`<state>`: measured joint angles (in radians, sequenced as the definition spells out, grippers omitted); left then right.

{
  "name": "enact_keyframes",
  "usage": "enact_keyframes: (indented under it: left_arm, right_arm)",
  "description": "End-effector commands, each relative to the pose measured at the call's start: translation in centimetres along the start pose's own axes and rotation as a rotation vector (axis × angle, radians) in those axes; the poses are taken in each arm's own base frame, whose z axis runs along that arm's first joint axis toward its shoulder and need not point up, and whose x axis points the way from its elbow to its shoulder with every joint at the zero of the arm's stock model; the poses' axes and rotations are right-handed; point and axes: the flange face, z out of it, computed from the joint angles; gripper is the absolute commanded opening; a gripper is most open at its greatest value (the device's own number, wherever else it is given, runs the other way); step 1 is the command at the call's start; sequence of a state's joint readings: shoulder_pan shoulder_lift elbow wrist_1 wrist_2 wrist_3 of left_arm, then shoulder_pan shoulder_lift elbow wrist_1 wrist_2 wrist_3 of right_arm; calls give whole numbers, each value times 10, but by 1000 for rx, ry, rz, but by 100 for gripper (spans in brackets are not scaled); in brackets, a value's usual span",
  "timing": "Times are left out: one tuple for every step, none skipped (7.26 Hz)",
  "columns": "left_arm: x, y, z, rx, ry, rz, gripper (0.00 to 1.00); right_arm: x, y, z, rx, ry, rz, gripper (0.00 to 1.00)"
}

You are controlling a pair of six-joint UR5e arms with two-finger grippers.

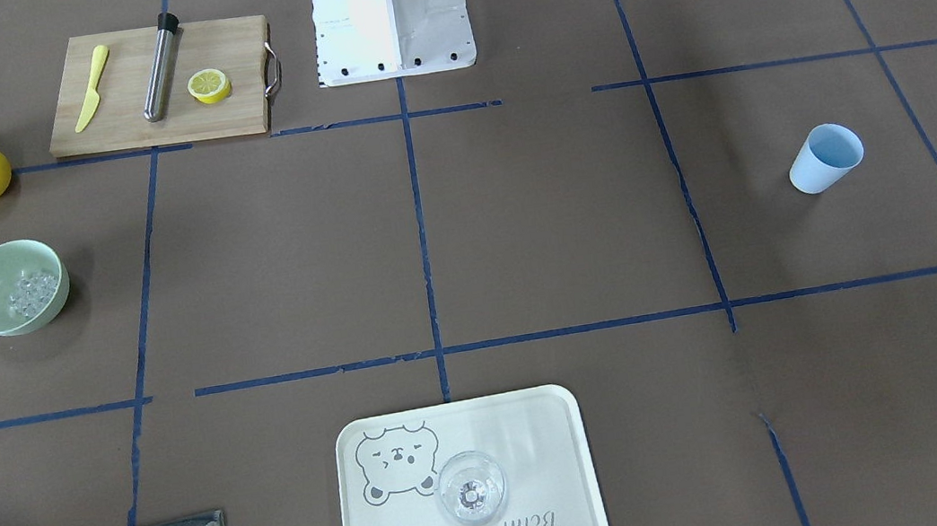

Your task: Pour ice into bowl

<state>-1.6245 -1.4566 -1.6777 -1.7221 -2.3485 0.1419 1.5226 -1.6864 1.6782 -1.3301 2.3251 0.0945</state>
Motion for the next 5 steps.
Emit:
enact_keyframes:
  left_arm:
    - [-1, 2, 2, -7, 7, -7, 100]
    - [0, 14, 8, -12, 68, -22, 100]
    - [0, 20, 10, -15, 77, -27, 100]
    - [1, 20, 9, -12, 78, -22, 100]
    - [1, 19, 9, -10, 77, -20, 100]
  right_arm:
    - [21, 19, -4, -24, 18, 27, 100]
    - [30, 33, 3, -45, 38, 39, 100]
    - [32, 37, 4, -50, 49, 43, 100]
    - [22, 36, 14, -75, 48, 10, 100]
    - [24, 36, 9, -67, 40, -67, 100]
